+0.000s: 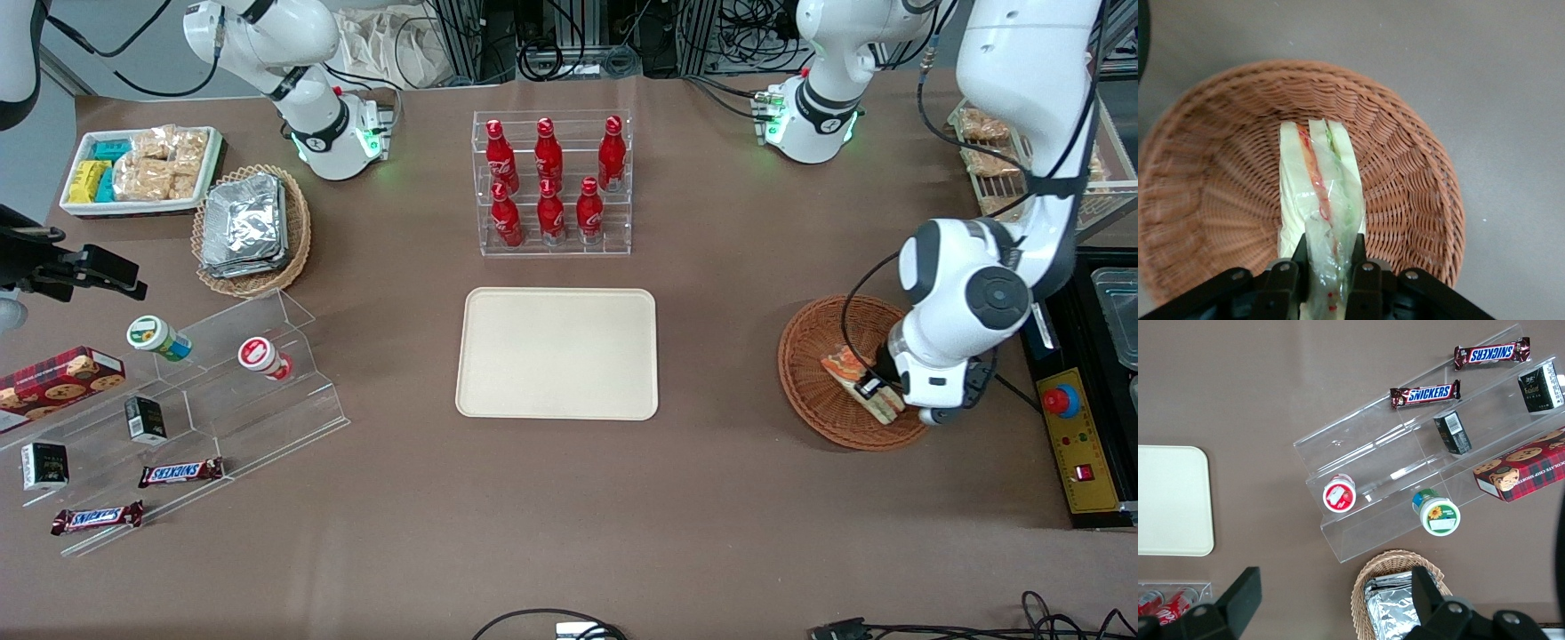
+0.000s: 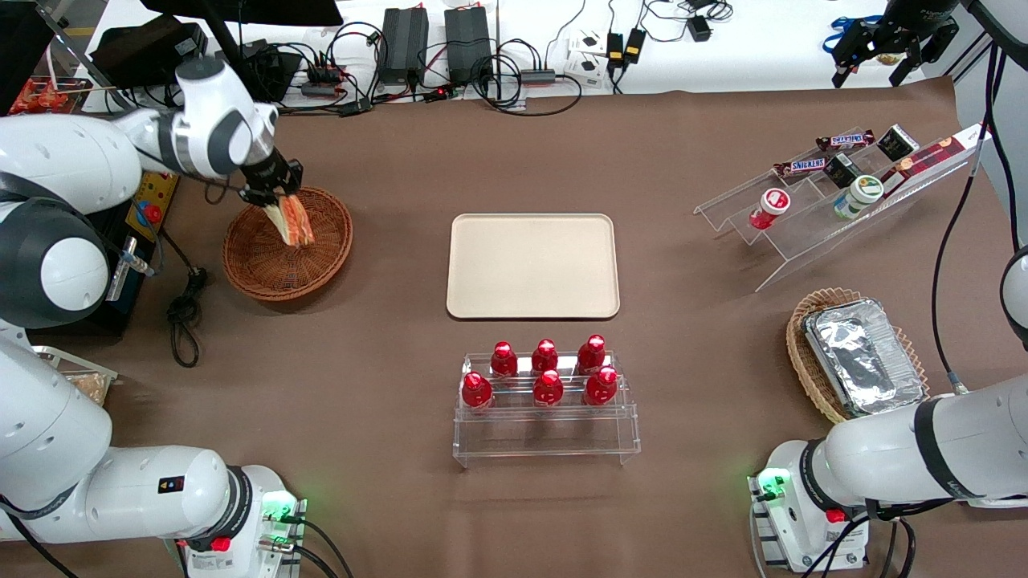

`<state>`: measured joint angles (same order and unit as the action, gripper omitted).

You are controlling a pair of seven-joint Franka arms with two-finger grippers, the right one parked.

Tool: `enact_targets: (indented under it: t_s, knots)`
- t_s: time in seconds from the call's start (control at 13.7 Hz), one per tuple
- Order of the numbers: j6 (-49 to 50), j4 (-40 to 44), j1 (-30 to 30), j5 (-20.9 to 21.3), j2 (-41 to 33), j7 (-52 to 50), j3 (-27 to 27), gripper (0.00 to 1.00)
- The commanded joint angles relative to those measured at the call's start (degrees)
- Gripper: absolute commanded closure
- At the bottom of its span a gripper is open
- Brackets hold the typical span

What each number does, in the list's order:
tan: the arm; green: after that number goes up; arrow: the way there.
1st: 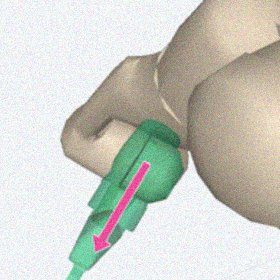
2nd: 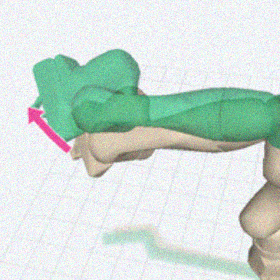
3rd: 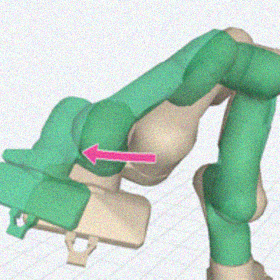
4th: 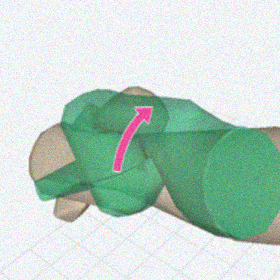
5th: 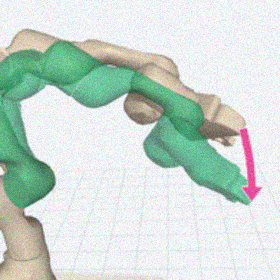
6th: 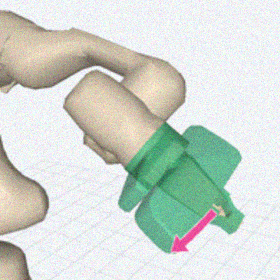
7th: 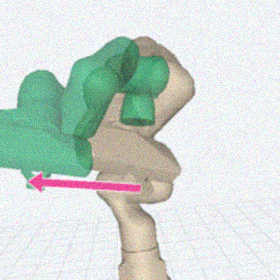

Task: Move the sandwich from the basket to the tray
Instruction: 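Lift the sandwich and carry it over the beige tray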

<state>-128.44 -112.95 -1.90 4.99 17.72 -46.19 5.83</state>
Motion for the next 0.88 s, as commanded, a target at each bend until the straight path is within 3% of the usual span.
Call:
enact_targets:
  t_s: [0.0,0.29,0.66,0.8]
  knots:
    - [15.7,11.2,-0.2,-0.4,-1.6,0.0,1.4,1.0]
    - [34.5,30.0,-0.2,-3.3,0.6,3.6,8.0,1.0]
    - [34.0,34.6,2.1,-3.5,2.7,7.0,20.7,1.0]
    - [33.0,35.2,6.8,-3.4,5.6,7.2,21.8,1.0]
